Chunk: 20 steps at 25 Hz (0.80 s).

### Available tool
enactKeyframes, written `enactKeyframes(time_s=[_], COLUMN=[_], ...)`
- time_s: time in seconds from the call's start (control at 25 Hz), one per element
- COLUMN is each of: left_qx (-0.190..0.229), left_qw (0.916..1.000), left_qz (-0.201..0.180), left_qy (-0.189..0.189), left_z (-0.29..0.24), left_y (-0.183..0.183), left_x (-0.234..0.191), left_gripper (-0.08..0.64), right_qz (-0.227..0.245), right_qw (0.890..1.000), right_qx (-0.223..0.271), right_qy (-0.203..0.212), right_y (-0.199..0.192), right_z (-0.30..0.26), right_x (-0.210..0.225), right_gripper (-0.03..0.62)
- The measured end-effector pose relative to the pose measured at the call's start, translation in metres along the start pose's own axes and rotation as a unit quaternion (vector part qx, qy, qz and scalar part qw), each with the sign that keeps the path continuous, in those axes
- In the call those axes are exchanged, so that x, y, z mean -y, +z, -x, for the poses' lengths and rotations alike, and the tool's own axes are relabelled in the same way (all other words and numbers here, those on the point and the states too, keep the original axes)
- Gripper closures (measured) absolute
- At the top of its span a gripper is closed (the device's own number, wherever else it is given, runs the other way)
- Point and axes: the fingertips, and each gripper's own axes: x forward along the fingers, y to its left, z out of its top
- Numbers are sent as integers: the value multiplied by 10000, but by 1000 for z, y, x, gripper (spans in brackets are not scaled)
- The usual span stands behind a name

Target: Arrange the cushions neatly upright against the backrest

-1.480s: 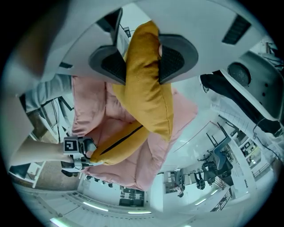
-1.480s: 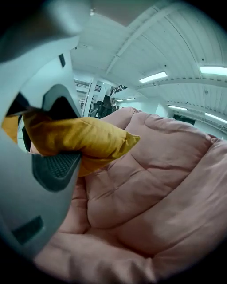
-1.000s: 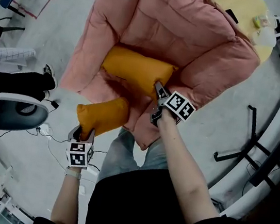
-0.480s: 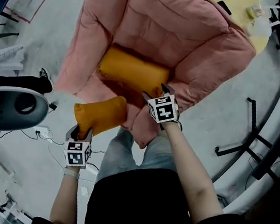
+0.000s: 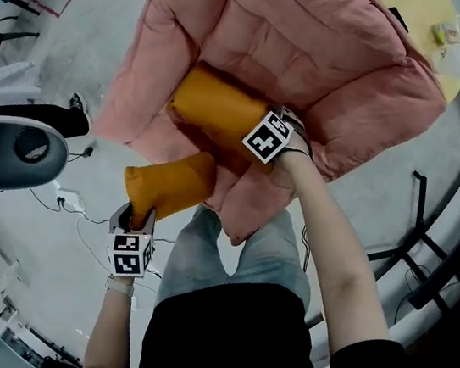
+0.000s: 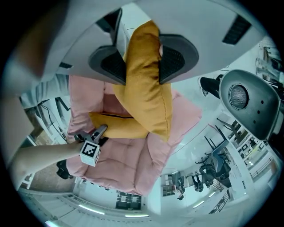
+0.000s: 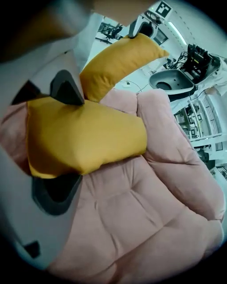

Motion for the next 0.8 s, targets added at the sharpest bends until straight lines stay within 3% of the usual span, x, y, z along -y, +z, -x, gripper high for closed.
enactKeyframes(time_s=[0.32, 0.48, 0.6, 0.8], left_qx=[21, 38, 55, 80], left_qw=[9999, 9997, 9997, 9997], left_qz=[68, 134, 156, 159], left_qy=[140, 181, 191, 187], left_z=[-6, -7, -7, -6], left_y=[2, 0, -3, -5], left_x=[4, 1, 2, 2], left_gripper=[334, 334, 334, 334], right_qz=[41, -156, -316, -201], right_qw=[9988, 9988, 9992, 9978], right_qx=[-188, -240, 61, 632], right_qy=[441, 409, 248, -93], right_y=[-7, -8, -7, 3], right_z=[-27, -31, -22, -2], right_x=[5, 2, -2, -17], right_gripper=[120, 240, 315, 333])
